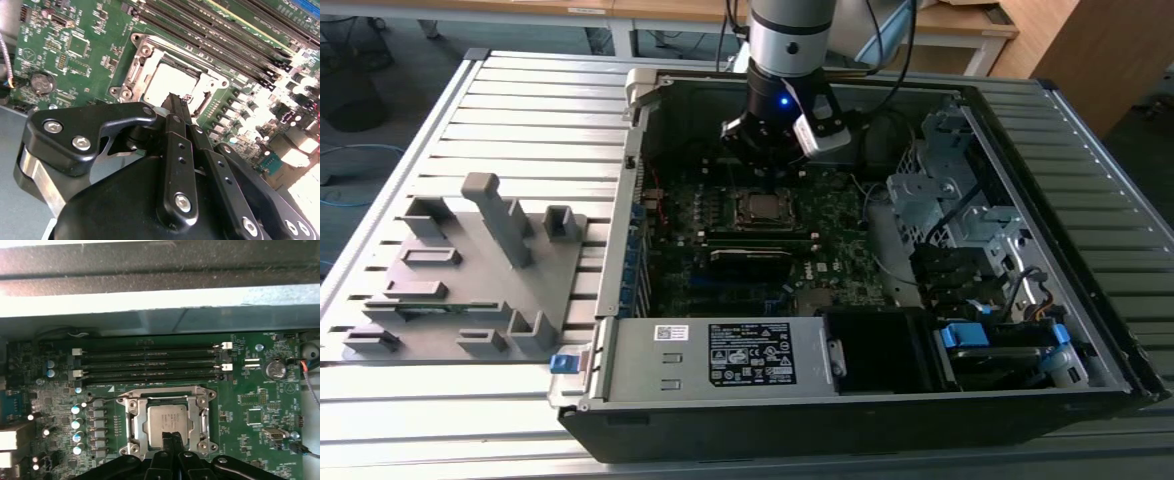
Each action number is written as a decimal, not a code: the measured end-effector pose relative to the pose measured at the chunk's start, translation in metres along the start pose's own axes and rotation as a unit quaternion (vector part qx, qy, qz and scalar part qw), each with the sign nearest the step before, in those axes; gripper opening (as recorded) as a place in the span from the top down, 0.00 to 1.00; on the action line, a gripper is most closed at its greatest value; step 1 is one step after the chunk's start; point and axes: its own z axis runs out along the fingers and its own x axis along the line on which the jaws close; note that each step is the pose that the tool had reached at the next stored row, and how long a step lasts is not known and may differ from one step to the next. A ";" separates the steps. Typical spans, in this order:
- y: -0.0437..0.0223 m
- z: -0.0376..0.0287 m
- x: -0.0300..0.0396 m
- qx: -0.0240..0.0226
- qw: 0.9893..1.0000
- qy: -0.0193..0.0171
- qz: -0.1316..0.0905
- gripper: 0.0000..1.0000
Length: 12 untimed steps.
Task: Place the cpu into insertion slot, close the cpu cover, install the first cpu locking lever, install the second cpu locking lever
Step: 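Install the first cpu locking lever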
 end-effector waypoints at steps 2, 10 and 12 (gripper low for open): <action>0.0000 -0.0001 0.0000 0.000 1.000 0.001 0.000 0.90; 0.0000 -0.0037 -0.0001 0.000 1.000 0.002 0.000 0.90; -0.0001 -0.0066 -0.0001 0.000 1.000 0.002 0.000 0.90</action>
